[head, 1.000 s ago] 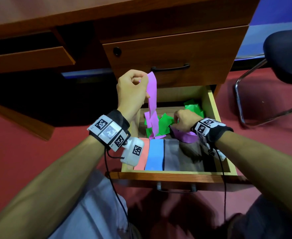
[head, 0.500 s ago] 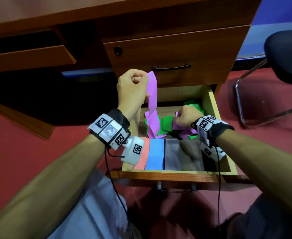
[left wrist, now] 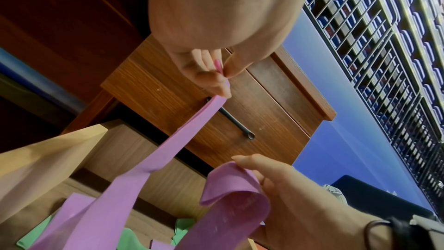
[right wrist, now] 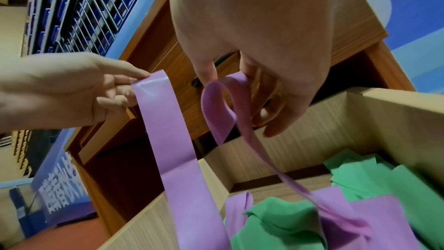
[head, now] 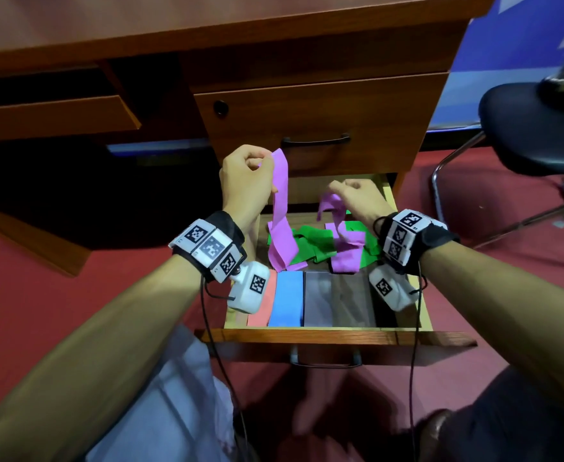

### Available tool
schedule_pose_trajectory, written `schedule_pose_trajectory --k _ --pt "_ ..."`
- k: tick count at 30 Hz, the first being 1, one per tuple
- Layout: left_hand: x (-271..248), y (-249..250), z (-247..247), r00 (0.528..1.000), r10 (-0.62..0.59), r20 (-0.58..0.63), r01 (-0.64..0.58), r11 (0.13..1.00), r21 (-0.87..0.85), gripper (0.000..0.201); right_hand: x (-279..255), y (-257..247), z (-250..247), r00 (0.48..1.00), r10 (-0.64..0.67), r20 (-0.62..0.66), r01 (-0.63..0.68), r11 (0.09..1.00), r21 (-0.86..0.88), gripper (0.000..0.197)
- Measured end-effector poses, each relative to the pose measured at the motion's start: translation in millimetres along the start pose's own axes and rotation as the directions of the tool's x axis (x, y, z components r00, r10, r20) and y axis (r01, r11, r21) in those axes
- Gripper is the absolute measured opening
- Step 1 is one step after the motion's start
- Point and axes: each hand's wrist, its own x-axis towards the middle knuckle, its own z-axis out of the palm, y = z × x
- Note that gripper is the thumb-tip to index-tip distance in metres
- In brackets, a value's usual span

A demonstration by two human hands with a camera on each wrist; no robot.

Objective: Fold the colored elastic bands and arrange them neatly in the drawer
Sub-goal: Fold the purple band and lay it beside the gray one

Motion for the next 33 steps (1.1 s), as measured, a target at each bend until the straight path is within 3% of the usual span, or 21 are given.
schedule_pose_trajectory --k 3,8,11,14,17,21,25,29,33 --pt "-0.4 -0.5 2.7 0.999 -0.041 0.024 0.041 0.999 0.002 0.014 -1.4 4.5 -4.3 0.999 -0.027 0.017 0.028 0.998 -0.048 0.041" --pt "-1.3 -3.4 7.1 0.992 -0.087 0.091 0.087 0.996 0.001 0.013 -8.9 -1.8 -14.6 0.978 -0.208 -0.025 0.2 0.965 -0.172 0.015" --pt "-2.5 -4.6 10.0 0.983 -0.132 0.131 0.13 0.991 0.029 0.014 -12.1 -6.9 -20.0 0.969 -0.247 -0.021 0.239 0.953 -0.188 0.008" --pt "-4.2 -6.4 12.2 0.971 -0.175 0.162 0.166 0.984 0.065 0.016 -18.5 -10.4 -25.8 0.957 -0.284 0.053 0.288 0.924 -0.252 0.01" --pt "-5.8 -5.5 13.8 0.967 -0.194 0.165 0.184 0.98 0.077 0.018 -23.8 -4.0 -29.8 0.935 -0.324 0.145 0.354 0.828 -0.434 0.016" --pt "-6.8 -3.4 15.7 0.969 -0.188 0.162 0.175 0.981 0.089 0.016 -27.2 10.1 -36.9 0.934 -0.165 0.318 0.34 0.688 -0.641 0.018" --pt "-8.8 -3.3 19.3 0.969 -0.179 0.17 0.166 0.982 0.088 0.015 -31.0 23.7 -31.2 0.832 0.051 0.553 0.456 0.503 -0.734 0.02" --pt "-10.5 -1.6 22.0 0.97 -0.171 0.174 0.157 0.983 0.091 0.017 -29.4 33.1 -14.8 0.772 0.207 0.601 0.452 0.486 -0.748 0.027" --pt "-11.5 -2.1 21.1 0.97 -0.171 0.175 0.154 0.983 0.103 0.016 -32.7 41.9 5.6 0.68 0.292 0.672 0.493 0.497 -0.714 0.029"
